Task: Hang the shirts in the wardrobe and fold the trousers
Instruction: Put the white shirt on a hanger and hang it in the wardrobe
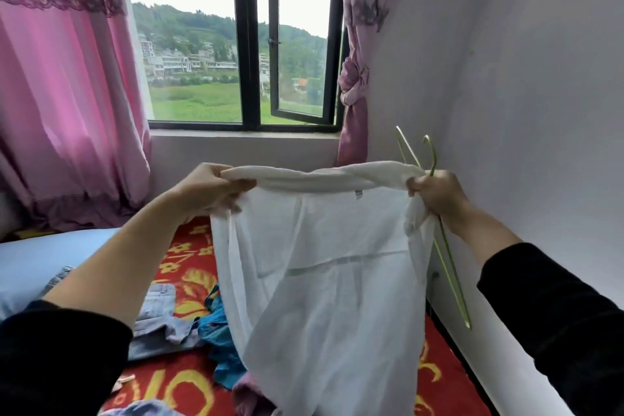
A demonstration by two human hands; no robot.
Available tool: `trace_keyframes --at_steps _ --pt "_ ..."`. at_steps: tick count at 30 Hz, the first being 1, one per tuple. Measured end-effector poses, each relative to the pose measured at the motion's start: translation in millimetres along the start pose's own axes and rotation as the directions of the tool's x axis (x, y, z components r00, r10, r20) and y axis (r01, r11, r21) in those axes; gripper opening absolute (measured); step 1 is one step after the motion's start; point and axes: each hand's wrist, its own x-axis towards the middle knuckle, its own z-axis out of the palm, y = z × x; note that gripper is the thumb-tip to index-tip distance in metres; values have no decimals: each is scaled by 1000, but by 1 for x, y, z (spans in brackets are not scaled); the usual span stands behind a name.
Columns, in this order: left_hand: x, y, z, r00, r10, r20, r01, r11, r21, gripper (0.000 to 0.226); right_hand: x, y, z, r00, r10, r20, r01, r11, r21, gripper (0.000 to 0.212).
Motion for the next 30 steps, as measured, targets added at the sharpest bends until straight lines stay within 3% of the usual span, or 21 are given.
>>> trace_keyframes --at_steps 2,5,10,13,17,20,22,24,26,30 --pt "3 -3 12 998 25 -52 -28 998 -56 14 -5 10 6 998 11 57 -7 998 -69 16" --pt "11 -13 28 982 52 -181 -39 997 72 14 -11 25 10 990 39 132 -27 996 -90 19" --pt "19 -12 49 980 23 -196 -2 995 104 22 -29 42 14 973 58 225 -84 990 110 35" --pt "23 -19 58 980 -17 -200 53 983 176 31 -33 55 9 955 62 291 -153 941 303 18" --pt "25 -28 64 978 2 -208 47 972 232 38 -43 77 -6 836 86 543 -305 894 328 24" --pt "22 -29 66 972 73 -223 11 935 354 38 -50 91 -6 711 168 683 -421 880 221 24" --pt "20 -28 67 965 119 -233 -11 907 421 43 -55 96 2 629 215 748 -437 892 111 21" --pt "18 -27 69 958 154 -244 -23 884 467 47 -59 97 15 592 253 765 -410 912 16 25" --pt "13 -23 72 949 174 -264 -17 862 506 54 -63 91 31 605 273 748 -362 931 -47 20" --pt "5 -19 75 940 232 -251 -30 788 616 72 -71 74 64 741 257 620 -226 965 -130 16"
